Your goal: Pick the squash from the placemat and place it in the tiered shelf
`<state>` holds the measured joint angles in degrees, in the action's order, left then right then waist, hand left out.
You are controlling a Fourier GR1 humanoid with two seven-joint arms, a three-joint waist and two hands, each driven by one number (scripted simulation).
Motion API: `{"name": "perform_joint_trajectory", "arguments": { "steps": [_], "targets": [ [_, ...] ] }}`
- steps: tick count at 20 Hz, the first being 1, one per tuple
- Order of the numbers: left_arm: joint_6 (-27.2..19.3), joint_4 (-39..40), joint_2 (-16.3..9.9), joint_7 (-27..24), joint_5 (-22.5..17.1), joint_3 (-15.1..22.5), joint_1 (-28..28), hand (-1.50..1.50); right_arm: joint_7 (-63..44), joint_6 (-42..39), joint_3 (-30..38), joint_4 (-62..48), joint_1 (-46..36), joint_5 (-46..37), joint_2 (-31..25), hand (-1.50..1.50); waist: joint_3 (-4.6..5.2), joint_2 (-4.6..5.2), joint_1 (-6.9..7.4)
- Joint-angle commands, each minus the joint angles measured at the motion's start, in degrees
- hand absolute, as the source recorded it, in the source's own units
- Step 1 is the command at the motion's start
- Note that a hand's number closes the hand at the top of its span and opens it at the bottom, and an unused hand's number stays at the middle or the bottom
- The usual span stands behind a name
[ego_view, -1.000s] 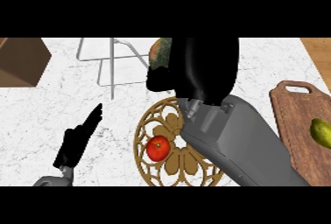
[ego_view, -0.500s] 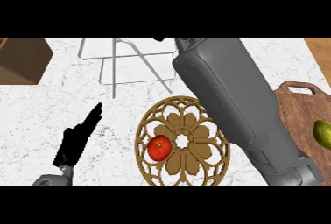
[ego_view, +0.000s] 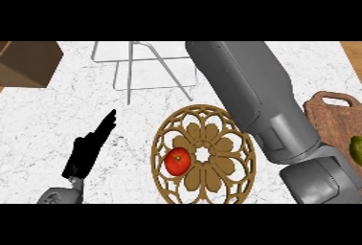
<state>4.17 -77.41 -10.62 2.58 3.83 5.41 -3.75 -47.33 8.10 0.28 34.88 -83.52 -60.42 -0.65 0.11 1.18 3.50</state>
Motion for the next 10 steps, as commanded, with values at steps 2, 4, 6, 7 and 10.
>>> {"name": "perform_joint_trajectory", "arguments": {
  "steps": [2, 4, 6, 7, 10],
  "targets": [
    [0.31, -1.15, -0.48, -0.57, 0.39, 0.08, 0.92, 0.00, 3.57, 0.63, 4.02, -10.75, -4.85, 2.33, -0.23, 1.50, 0.01, 0.19, 0.79],
    [1.50, 0.05, -0.31, 0.01, -0.04, 0.33, -1.06, 0.00, 5.46, 4.86, 2.33, -13.63, -2.09, 3.13, 0.60, 1.50, 0.04, 0.58, 1.74],
    [0.52, -0.23, 0.22, 1.27, 1.28, 1.25, -2.62, 0.00, 8.14, 8.46, 8.18, -10.70, -1.24, 10.35, 0.62, 1.50, -0.06, 1.21, 3.13],
    [1.29, 0.18, 0.36, 1.17, 0.57, 1.20, -2.80, 0.00, 8.45, 11.42, 12.90, -7.88, 0.32, 14.71, 0.63, 1.50, -0.20, 1.40, 2.60],
    [0.69, 0.46, 0.84, 1.12, 0.79, 1.05, -4.10, 0.00, 9.93, 14.42, 19.00, -6.71, -0.53, 23.43, 0.64, -1.50, -0.19, 1.17, 3.29]
  ]
}}
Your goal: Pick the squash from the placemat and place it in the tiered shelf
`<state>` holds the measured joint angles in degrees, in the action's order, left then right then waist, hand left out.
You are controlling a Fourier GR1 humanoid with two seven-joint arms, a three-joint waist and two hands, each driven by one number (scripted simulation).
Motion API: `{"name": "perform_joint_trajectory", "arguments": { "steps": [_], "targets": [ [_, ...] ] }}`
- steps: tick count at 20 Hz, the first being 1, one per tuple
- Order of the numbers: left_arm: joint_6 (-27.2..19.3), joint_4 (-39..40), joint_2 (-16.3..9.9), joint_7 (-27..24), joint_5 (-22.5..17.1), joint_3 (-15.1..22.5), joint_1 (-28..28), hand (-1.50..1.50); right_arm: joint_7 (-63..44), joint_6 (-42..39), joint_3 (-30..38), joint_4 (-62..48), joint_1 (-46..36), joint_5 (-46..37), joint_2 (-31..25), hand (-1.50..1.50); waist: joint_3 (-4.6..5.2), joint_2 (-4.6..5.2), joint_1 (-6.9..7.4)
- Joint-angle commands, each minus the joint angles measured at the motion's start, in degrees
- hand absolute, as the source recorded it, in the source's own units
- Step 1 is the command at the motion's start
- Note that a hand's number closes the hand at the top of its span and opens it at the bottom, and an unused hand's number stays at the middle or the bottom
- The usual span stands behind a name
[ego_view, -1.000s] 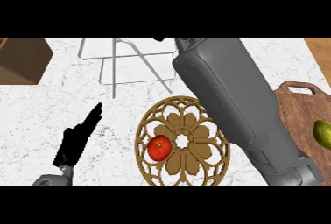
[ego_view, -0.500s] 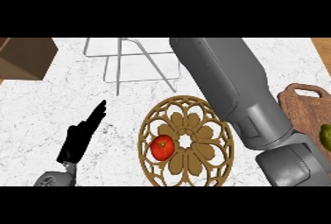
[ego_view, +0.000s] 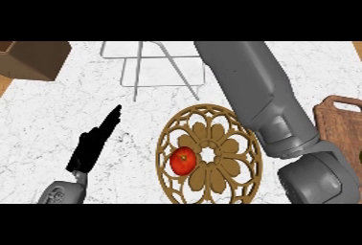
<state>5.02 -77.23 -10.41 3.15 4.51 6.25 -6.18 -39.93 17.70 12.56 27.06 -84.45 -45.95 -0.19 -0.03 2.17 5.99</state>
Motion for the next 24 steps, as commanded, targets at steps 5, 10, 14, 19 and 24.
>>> {"name": "perform_joint_trajectory", "arguments": {
  "steps": [5, 10, 14, 19, 24],
  "targets": [
    [1.83, -0.44, -0.87, -0.29, -0.59, -0.06, -0.31, 0.00, 14.80, 10.66, 11.37, 0.78, 2.51, 17.46, 0.19, -1.50, -0.02, 0.08, 1.34],
    [0.75, 0.32, -0.40, -1.49, 0.06, -0.14, 1.53, 0.00, 22.67, 22.71, 11.66, 0.44, 1.98, 19.30, 0.19, -1.50, 0.09, -0.46, 0.22],
    [-0.51, 0.08, 0.35, 0.24, 0.22, -0.47, 1.52, 0.00, 24.87, 32.92, 12.54, 1.41, 1.30, 18.50, 0.19, -1.50, 0.09, -1.08, -1.98],
    [-1.32, -1.26, -0.48, 1.28, -0.77, -2.69, 3.47, 0.00, 23.68, 38.88, 13.30, 4.36, 5.79, 17.35, -1.56, -1.50, 0.02, -2.22, -5.25],
    [-1.47, -1.11, -1.26, -1.26, -0.71, -3.67, 7.70, 0.00, 18.25, 33.50, 11.03, 13.40, 15.75, 16.72, -4.26, -1.50, 0.00, -3.28, -8.09]
  ]
}}
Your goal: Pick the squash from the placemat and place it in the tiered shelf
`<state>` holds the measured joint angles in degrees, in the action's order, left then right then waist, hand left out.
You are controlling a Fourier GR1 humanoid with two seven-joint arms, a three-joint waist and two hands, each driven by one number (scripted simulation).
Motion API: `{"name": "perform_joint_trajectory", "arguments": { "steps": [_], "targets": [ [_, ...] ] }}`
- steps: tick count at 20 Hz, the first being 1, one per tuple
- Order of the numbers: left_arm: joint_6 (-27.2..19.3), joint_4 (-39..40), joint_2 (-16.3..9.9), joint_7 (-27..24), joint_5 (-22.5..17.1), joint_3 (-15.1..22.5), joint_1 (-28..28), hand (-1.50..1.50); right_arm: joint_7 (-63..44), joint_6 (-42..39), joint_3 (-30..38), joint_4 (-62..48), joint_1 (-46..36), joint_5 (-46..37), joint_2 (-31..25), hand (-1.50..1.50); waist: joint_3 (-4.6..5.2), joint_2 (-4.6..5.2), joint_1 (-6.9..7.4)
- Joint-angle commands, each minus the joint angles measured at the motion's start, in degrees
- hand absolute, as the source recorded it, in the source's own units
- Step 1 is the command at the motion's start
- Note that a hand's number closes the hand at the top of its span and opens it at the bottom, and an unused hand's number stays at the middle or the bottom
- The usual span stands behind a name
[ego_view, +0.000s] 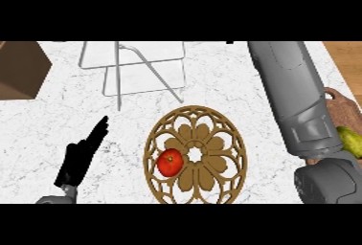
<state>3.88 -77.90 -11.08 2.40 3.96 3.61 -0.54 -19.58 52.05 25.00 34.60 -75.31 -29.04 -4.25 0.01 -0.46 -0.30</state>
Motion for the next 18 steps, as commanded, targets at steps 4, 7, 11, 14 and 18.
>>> {"name": "perform_joint_trajectory", "arguments": {
  "steps": [4, 7, 11, 14, 18],
  "targets": [
    [-0.15, 3.10, -0.79, -0.95, -1.19, -3.21, -0.89, 0.00, -7.28, -9.93, -5.32, 16.94, 11.89, -0.74, -2.76, -1.50, 0.02, -0.86, -3.30],
    [1.09, -0.40, -2.79, 0.70, -1.77, -3.82, 0.72, 0.00, -6.52, -16.46, -6.82, 26.95, 20.27, 1.22, -5.13, -1.50, -0.04, -0.76, -2.75],
    [-1.10, -1.45, -0.11, -1.32, 0.81, -1.07, 3.50, 0.00, -10.31, -23.01, -9.57, 40.70, 31.36, 1.69, -7.04, -1.50, -0.01, -0.58, -2.40],
    [0.92, -2.18, -0.86, 0.03, -0.82, -1.94, 1.94, 0.00, -16.65, -27.04, -12.33, 52.44, 36.36, 1.43, -7.41, -1.50, 0.02, -0.20, -1.37],
    [-0.32, -0.16, 0.68, 2.91, 0.34, -1.77, -1.94, 0.00, -22.12, -31.36, -10.97, 62.98, 43.21, 2.99, -11.29, -1.50, 0.01, 0.19, -0.60]
  ]
}}
